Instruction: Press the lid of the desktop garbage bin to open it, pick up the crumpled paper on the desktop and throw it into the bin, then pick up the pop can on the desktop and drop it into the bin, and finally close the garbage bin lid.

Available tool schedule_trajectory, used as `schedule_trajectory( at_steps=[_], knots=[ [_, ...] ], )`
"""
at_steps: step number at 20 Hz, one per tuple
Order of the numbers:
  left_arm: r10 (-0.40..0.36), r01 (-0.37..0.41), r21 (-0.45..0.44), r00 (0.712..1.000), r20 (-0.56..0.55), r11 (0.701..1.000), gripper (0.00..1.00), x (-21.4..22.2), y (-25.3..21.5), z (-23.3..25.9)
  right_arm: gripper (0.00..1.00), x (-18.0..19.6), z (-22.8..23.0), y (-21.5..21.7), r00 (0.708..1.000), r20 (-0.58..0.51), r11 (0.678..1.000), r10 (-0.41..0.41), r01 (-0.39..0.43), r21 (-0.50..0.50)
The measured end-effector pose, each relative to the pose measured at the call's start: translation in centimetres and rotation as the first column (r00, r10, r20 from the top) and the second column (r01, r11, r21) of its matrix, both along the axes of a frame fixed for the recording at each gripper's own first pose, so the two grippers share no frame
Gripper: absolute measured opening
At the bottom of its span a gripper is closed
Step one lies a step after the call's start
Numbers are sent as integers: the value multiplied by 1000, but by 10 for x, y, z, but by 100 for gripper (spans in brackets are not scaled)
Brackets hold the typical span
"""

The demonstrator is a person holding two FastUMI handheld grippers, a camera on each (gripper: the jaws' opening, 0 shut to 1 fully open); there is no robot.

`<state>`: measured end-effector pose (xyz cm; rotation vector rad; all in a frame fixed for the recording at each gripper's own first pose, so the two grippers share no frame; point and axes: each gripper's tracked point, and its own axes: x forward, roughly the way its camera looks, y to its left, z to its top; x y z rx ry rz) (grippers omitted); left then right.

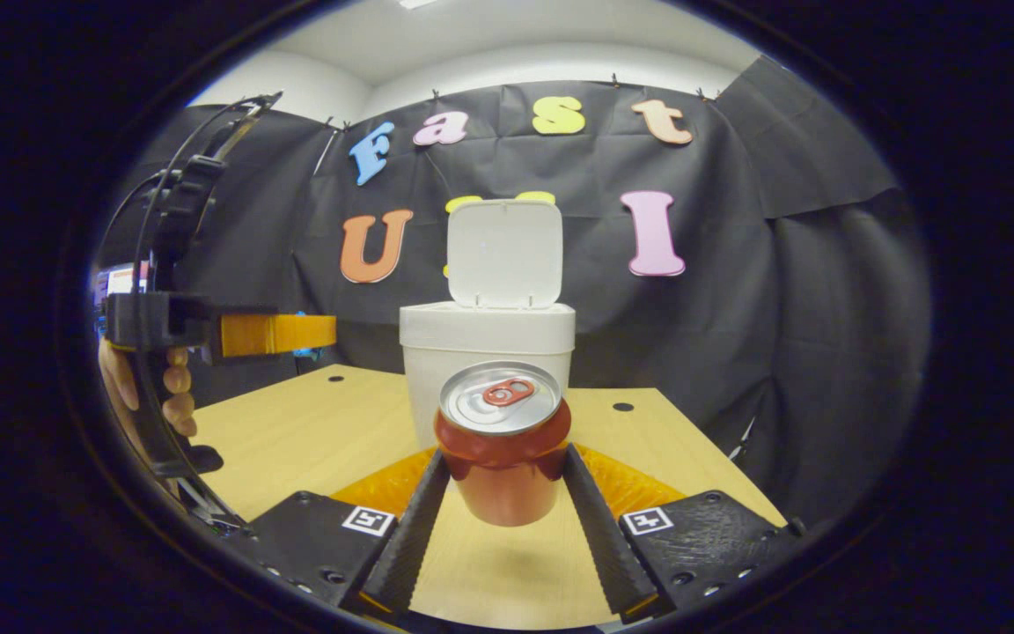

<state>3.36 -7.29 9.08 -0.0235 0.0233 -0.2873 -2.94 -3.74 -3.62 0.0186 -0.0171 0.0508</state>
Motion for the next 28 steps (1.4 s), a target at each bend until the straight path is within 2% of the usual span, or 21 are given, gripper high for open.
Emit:
schedule_trajectory(
  at_steps=[4,8,10,13,15,17,19,23,24,25,27,28],
  knots=[
    [56,-57,20,998,24,998,43,27,-13,33,78,-4,12,-16,999,33,1000,-15,15,17],
    [34,-34,-37,999,3,999,43,59,-39,48,78,-9,10,-17,999,51,1000,4,-4,6],
    [42,-42,-31,999,2,999,43,82,-55,54,78,-9,5,-16,999,45,1000,19,-19,0],
    [-9,8,21,1000,11,1000,43,116,-91,49,78,-12,1,-21,998,54,1000,20,-19,-18],
    [-74,74,-1,997,-19,997,43,130,-121,35,78,-14,-5,-21,998,46,999,32,-31,-26],
    [-74,75,16,996,-41,997,43,141,-131,26,78,-16,-18,-8,995,6,994,104,-104,14],
    [-78,79,32,996,-42,996,46,147,-139,22,78,-13,-21,-18,995,-15,995,100,-99,31],
    [-39,41,39,998,-39,998,61,155,-127,21,79,-10,-28,-35,997,-33,997,66,-65,46],
    [-28,29,34,999,-41,999,69,157,-122,21,78,-7,-28,-36,997,-39,997,62,-60,49],
    [-28,29,28,999,-44,999,73,157,-119,20,79,-5,-30,-38,998,-46,998,54,-52,46],
    [-15,17,31,998,-67,999,87,157,-110,16,78,-2,-29,-38,998,-49,998,41,-39,40],
    [-9,12,40,997,-75,999,99,154,-109,15,78,-3,-29,-37,998,-49,999,38,-36,38]
  ],
)
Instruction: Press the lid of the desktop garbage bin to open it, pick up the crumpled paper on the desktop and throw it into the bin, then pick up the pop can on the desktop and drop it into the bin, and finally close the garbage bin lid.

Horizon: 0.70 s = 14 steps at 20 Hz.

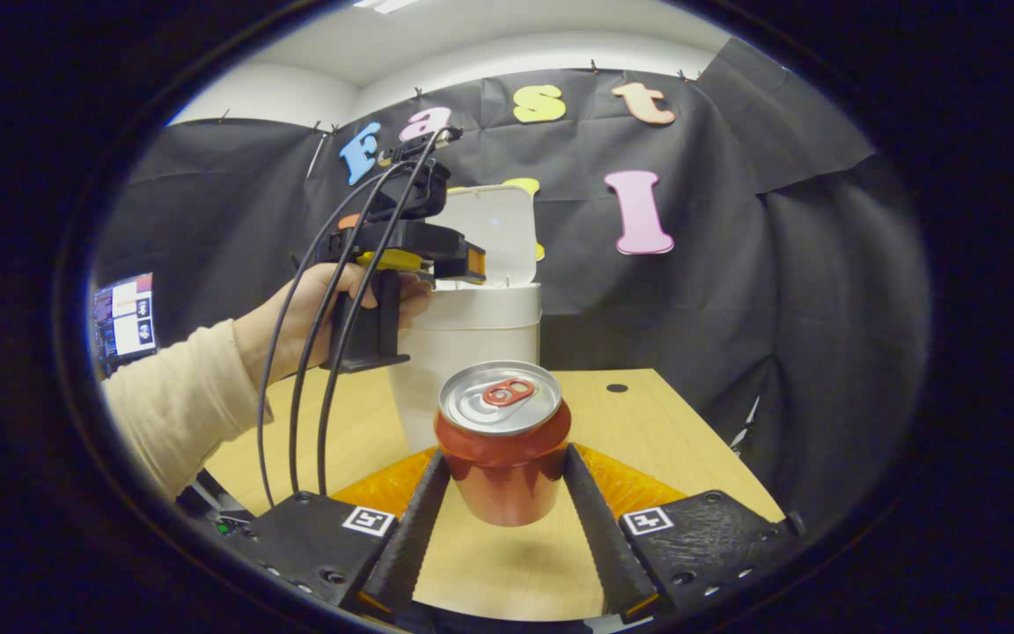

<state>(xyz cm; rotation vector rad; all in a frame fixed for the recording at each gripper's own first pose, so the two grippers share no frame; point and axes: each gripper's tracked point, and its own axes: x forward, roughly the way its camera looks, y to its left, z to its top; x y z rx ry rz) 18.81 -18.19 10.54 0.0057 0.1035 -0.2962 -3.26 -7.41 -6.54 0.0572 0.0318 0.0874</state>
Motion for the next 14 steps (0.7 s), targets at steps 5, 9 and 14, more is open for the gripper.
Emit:
schedule_trajectory(
  at_steps=[5,9,14],
  knots=[
    [-39,38,9,999,16,999,99,-30,-2,10,78,4,-6,-3,1000,-26,1000,-13,13,17],
    [-48,41,65,994,103,997,99,-74,7,20,78,5,-6,-2,999,-32,1000,-13,13,10],
    [-34,34,0,989,143,999,98,-132,14,-2,78,9,-9,-2,999,-49,1000,-23,24,18]
  ],
)
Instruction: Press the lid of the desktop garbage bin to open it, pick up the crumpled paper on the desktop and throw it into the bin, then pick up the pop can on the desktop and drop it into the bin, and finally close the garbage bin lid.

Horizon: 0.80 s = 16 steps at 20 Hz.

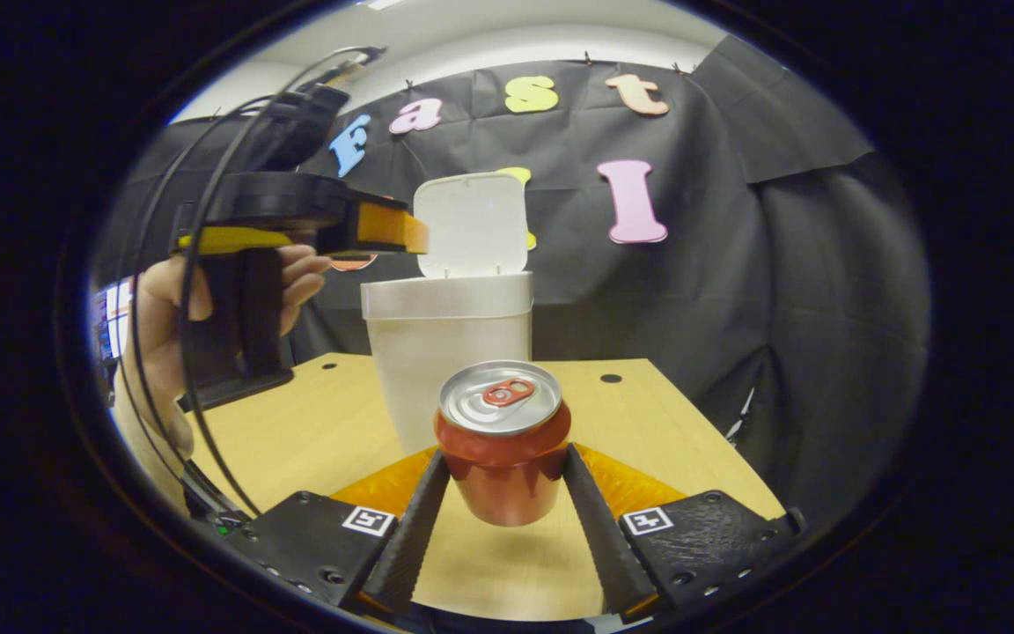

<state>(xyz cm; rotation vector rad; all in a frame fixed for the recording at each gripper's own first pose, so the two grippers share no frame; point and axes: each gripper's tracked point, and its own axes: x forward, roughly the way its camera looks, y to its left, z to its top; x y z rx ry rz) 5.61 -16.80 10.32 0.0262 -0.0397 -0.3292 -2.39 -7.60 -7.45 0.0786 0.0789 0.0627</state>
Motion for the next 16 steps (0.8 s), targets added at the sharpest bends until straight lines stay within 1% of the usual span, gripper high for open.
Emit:
schedule_trajectory(
  at_steps=[4,5,6,7,8,9,11,14,16],
  knots=[
    [96,-99,35,993,64,994,98,-33,41,-4,78,-1,5,0,1000,7,1000,-22,22,-16],
    [118,-121,51,991,69,991,97,-40,51,-10,78,0,9,1,1000,11,999,-26,27,-22],
    [155,-160,66,985,75,985,98,-45,63,-16,78,0,13,1,999,16,999,-39,39,-29],
    [190,-194,79,980,55,978,98,-48,75,-29,78,1,18,0,998,19,998,-60,60,-36],
    [197,-198,80,980,18,977,98,-52,77,-45,79,2,23,0,997,26,997,-71,72,-40],
    [180,-179,79,984,-6,981,98,-56,75,-56,78,1,30,4,997,34,996,-75,76,-44],
    [159,-157,68,987,-19,985,98,-64,80,-62,78,1,41,9,995,50,995,-84,86,-58],
    [192,-191,70,981,-17,979,98,-64,101,-70,78,1,54,19,993,63,992,-98,102,-77],
    [185,-183,50,982,-35,982,98,-62,106,-78,78,1,64,33,995,65,993,-81,86,-78]
  ],
)
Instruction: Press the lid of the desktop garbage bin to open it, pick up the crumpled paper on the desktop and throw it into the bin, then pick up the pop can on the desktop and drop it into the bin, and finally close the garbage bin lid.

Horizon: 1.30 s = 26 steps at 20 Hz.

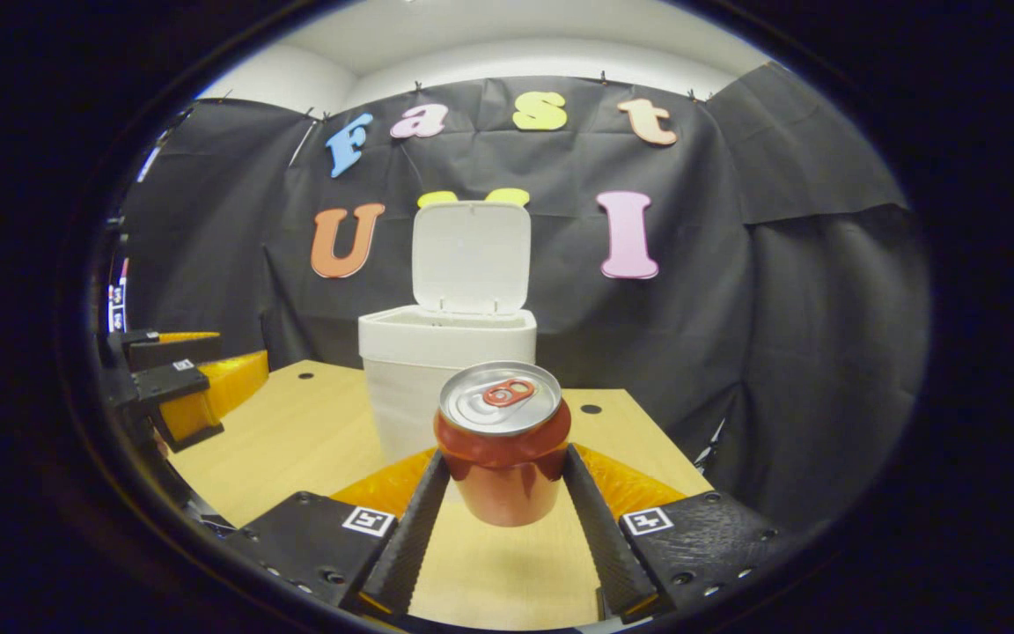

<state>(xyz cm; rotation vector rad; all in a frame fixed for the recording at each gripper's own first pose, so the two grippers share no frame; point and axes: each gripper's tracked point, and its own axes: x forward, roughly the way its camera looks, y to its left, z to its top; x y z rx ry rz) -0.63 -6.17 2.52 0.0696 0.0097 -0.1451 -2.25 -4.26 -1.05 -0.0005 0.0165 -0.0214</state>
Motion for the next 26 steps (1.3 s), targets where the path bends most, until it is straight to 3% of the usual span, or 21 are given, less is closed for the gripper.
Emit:
schedule_trajectory(
  at_steps=[10,15,17,19,26],
  knots=[
    [14,-15,-10,999,-47,1000,98,18,37,-16,78,19,75,37,998,59,999,35,-34,-19],
    [34,-34,-5,999,-34,999,98,22,47,-14,78,58,125,36,998,68,1000,18,-16,-21],
    [9,-10,-35,999,-34,999,98,19,45,-12,78,75,139,41,998,58,999,37,-36,-19],
    [-17,16,-65,1000,-20,998,98,15,41,-6,78,91,146,46,998,36,999,46,-46,-18],
    [3,-4,-71,1000,-19,997,98,14,52,-7,78,149,151,62,998,-40,999,38,-40,-36]
  ],
)
